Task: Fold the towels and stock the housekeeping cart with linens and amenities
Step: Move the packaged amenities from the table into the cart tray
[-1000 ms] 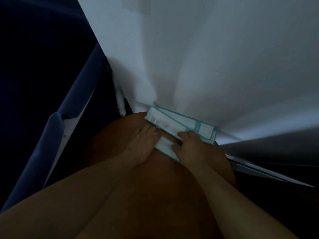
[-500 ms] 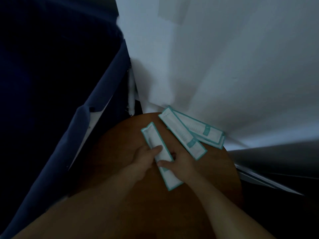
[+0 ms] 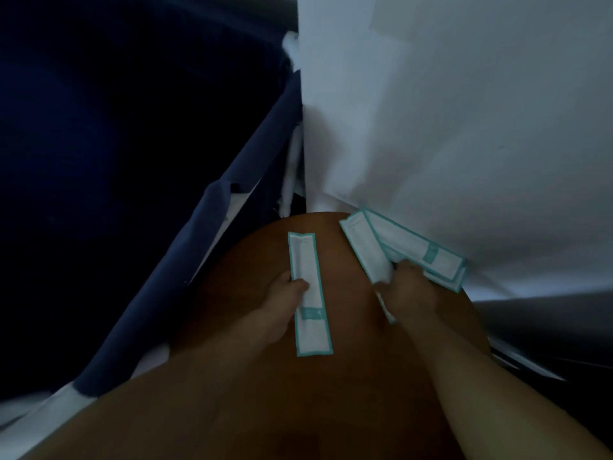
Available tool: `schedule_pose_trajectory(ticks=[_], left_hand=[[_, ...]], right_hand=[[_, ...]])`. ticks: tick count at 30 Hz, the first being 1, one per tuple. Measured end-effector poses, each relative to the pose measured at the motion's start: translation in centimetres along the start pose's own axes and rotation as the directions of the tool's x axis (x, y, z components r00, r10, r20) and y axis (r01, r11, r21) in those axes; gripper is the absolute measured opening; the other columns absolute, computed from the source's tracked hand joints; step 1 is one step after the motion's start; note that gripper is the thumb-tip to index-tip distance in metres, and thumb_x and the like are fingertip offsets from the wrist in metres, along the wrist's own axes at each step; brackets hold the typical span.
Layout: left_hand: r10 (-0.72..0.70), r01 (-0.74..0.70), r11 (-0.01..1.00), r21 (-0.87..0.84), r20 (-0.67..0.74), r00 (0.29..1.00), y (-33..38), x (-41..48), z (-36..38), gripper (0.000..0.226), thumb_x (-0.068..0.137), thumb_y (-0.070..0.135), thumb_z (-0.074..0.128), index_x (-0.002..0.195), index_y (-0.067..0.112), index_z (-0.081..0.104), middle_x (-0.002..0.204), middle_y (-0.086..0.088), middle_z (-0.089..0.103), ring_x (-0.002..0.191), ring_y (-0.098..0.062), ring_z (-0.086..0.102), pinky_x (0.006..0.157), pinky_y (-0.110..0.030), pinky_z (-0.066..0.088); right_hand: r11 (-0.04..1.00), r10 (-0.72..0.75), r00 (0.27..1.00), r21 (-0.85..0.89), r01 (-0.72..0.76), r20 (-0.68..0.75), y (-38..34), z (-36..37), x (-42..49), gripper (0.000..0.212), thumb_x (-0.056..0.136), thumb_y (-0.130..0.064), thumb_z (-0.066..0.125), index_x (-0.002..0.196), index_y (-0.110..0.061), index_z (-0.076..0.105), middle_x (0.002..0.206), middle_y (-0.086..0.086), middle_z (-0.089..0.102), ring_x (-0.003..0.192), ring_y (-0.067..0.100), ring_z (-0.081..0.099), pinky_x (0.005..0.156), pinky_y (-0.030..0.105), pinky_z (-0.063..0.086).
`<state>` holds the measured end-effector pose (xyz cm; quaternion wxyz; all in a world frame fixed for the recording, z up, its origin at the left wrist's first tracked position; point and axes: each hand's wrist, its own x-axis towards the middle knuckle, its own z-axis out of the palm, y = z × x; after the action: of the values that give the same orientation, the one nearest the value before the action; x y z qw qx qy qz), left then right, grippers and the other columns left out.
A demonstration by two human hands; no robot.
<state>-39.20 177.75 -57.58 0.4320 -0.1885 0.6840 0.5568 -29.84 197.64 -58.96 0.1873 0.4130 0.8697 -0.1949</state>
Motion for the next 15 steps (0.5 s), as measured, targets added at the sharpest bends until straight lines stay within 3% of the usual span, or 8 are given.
schedule_pose_trajectory(ticks=[4, 6, 9, 15], left_hand=[[0.038, -0.039, 0.999, 0.033, 0.011, 0.999, 0.3, -2.2, -1.2, 0.026, 0.097, 0.004, 0.052, 0.121, 0.011, 0.057, 0.106, -0.009, 0.068, 0.093, -0.025, 0.066, 0.082, -0.039, 0.056], [0.064, -0.065, 0.996, 0.056, 0.024, 0.998, 0.6, -3.5, -1.8, 0.024, 0.097, 0.005, 0.053, 0.121, 0.008, 0.057, 0.106, -0.009, 0.067, 0.092, -0.025, 0.066, 0.083, -0.039, 0.055], [0.099, -0.104, 0.989, 0.109, 0.053, 0.994, 1.3, -5.6, -2.6, 0.024, 0.097, 0.007, 0.056, 0.120, 0.009, 0.057, 0.110, -0.010, 0.068, 0.097, -0.027, 0.066, 0.088, -0.042, 0.055], [0.244, -0.282, 0.937, 0.207, 0.189, 0.951, 3.1, -13.2, -4.2, 0.024, 0.094, 0.008, 0.061, 0.118, 0.007, 0.062, 0.112, -0.014, 0.070, 0.102, -0.033, 0.067, 0.094, -0.051, 0.054]], right_hand=[[0.997, 0.027, 0.997, 0.070, -0.032, 0.072, -0.3, 0.8, -2.8, 0.049, 0.083, -0.040, 0.073, 0.122, -0.013, 0.063, 0.117, 0.013, 0.066, 0.107, 0.030, 0.064, 0.078, 0.031, 0.047], [0.994, 0.038, 0.989, 0.100, -0.052, 0.143, -0.6, 1.1, -5.0, 0.044, 0.082, -0.041, 0.074, 0.112, -0.010, 0.068, 0.111, 0.013, 0.069, 0.100, 0.028, 0.067, 0.066, 0.026, 0.041], [0.960, 0.062, 0.985, 0.259, -0.103, 0.161, -1.2, 0.8, -8.1, 0.042, 0.077, -0.038, 0.079, 0.101, -0.004, 0.070, 0.101, 0.015, 0.071, 0.087, 0.027, 0.067, 0.061, 0.026, 0.038], [0.852, 0.057, 0.998, 0.522, -0.030, -0.035, -2.6, -3.8, -17.4, 0.045, 0.075, -0.025, 0.085, 0.110, -0.004, 0.065, 0.107, 0.014, 0.070, 0.096, 0.030, 0.065, 0.074, 0.034, 0.050]])
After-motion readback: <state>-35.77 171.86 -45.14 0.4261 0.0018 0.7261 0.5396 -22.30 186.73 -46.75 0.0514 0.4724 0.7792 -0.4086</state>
